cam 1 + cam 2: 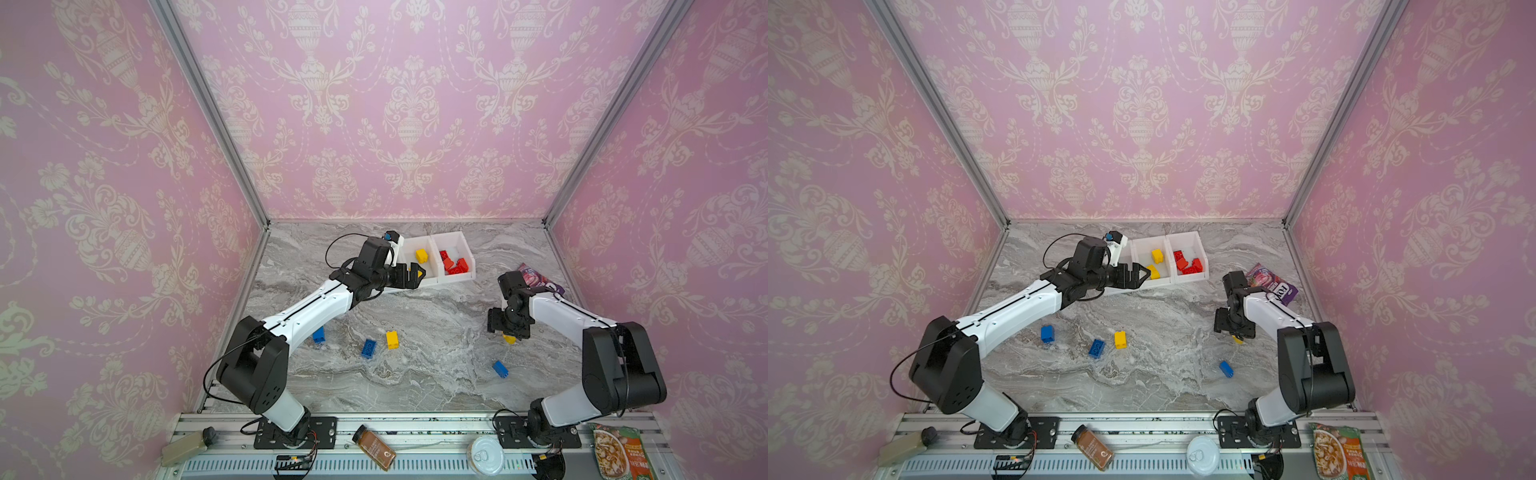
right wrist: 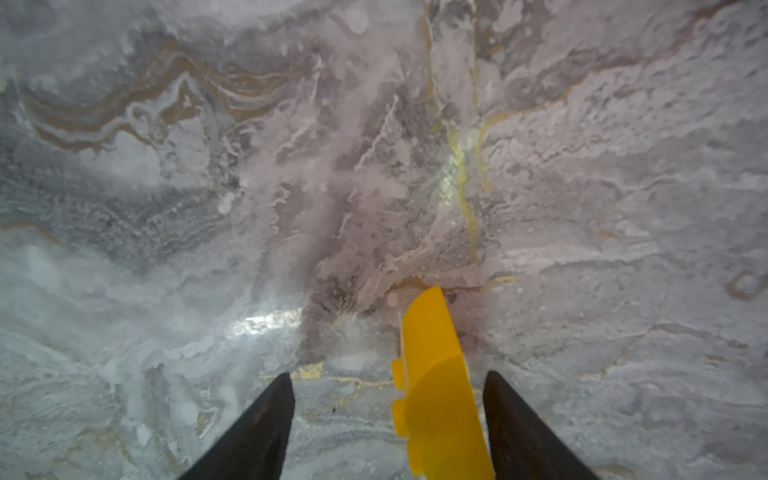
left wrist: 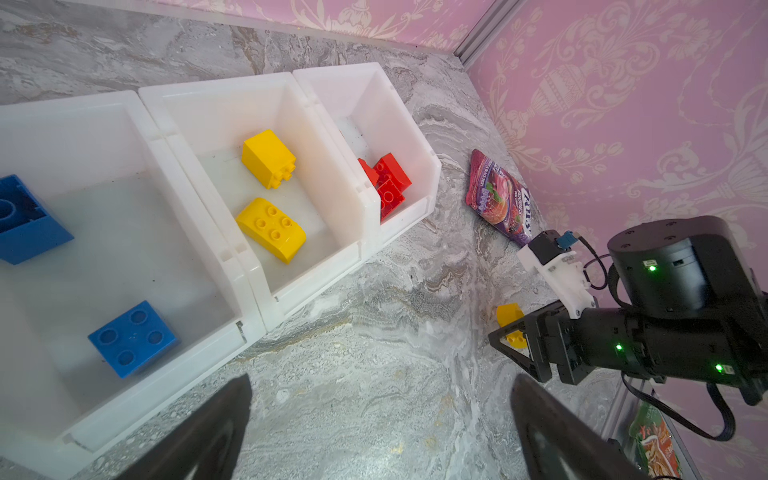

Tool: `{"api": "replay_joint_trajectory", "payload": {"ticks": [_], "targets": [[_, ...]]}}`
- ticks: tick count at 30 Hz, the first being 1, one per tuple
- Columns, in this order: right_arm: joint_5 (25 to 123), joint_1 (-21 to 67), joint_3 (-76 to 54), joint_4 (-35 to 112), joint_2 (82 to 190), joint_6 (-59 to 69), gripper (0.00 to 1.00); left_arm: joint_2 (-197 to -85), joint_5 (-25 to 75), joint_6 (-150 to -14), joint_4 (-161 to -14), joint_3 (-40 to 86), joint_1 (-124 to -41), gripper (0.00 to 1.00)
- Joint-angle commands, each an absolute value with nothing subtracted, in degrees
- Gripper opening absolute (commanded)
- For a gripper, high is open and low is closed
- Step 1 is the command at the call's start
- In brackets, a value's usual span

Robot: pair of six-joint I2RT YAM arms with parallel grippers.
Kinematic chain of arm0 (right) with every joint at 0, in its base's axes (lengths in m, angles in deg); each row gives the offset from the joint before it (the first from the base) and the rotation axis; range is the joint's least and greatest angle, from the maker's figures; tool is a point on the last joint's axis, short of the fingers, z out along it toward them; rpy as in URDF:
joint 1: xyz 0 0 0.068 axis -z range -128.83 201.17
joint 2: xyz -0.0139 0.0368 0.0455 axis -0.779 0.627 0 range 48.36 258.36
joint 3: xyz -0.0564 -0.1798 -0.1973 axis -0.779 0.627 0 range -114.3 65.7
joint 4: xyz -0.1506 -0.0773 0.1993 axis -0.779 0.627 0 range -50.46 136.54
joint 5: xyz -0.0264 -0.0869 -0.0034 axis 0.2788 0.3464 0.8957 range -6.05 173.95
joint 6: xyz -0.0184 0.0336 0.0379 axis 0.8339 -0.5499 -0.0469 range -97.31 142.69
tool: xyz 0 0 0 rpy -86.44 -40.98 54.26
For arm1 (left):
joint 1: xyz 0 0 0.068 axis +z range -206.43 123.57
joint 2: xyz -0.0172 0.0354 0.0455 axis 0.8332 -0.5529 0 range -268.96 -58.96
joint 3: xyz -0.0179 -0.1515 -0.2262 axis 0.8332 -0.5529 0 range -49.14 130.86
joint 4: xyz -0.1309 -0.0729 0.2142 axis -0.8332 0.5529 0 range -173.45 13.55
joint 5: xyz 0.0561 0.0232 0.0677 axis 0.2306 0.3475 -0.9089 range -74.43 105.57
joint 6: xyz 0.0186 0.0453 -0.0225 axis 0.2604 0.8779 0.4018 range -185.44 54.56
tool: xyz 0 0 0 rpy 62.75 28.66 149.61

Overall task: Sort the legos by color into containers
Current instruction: 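Grasp the yellow brick with the right gripper while the left draws back, then carry the yellow brick with the right gripper over the middle compartment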

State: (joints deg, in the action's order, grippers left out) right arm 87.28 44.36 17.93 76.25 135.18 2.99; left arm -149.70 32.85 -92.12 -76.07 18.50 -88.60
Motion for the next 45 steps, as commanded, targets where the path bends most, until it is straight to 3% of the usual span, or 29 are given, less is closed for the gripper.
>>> {"api": "replay_joint_trajectory", "payload": {"ticks": [1, 9, 24, 34, 45], "targets": [[90.1, 43.9, 18.3, 78.0, 134.4, 2.6, 0.65, -147.9, 32.4, -92.7, -75.9, 17.7, -88.2, 0.99], [94.7, 43.7, 17.3, 79.2, 135.9, 3.0, 0.52, -146.4, 32.3, -92.8, -75.8, 16.4, -87.6, 0.99], [94.7, 43.0, 16.5, 78.9, 136.0, 2.9, 0.25, -143.7, 32.4, -93.1, -75.7, 13.6, -86.3, 0.99], [93.9, 38.9, 12.0, 82.2, 133.2, 1.6, 0.20, -139.9, 31.7, -93.6, -75.0, 10.0, -84.8, 0.99], [89.7, 28.3, -4.6, 83.6, 136.2, -0.9, 0.20, -134.5, 30.6, -93.2, -72.5, 4.7, -82.3, 0.99]]}}
